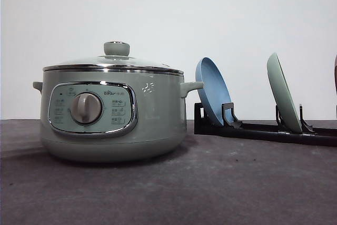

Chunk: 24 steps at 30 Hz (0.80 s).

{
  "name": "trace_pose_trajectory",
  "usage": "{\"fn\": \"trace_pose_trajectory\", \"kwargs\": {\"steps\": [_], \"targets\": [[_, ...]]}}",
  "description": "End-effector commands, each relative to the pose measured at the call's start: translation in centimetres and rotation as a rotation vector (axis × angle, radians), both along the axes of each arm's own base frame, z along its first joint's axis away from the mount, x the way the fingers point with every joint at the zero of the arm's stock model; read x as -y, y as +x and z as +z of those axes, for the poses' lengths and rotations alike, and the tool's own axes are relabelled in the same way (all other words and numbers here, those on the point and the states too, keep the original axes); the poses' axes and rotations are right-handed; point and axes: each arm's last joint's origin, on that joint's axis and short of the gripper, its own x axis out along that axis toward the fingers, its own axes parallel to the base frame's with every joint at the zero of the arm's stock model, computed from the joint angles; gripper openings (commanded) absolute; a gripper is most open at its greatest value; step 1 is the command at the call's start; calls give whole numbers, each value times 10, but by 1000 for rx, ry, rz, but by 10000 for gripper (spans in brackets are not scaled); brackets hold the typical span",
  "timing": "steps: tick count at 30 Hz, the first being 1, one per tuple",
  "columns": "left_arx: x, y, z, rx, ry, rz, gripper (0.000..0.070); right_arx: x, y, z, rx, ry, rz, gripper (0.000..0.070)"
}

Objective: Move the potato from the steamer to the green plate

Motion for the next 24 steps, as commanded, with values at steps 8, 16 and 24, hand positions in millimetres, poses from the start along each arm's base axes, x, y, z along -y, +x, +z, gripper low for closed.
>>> {"fn": "trace_pose_trajectory", "kwargs": {"steps": [8, 16, 24], "targets": [[1, -1, 8, 40, -6, -16, 490, 0, -1, 6, 32, -4, 6, 374], [1, 0, 8, 43, -8, -16, 700, 0, -1, 6, 24, 6, 2, 625], [1, 0, 8, 35, -15, -11, 700, 0, -1, 7, 6, 31, -8, 624]]}}
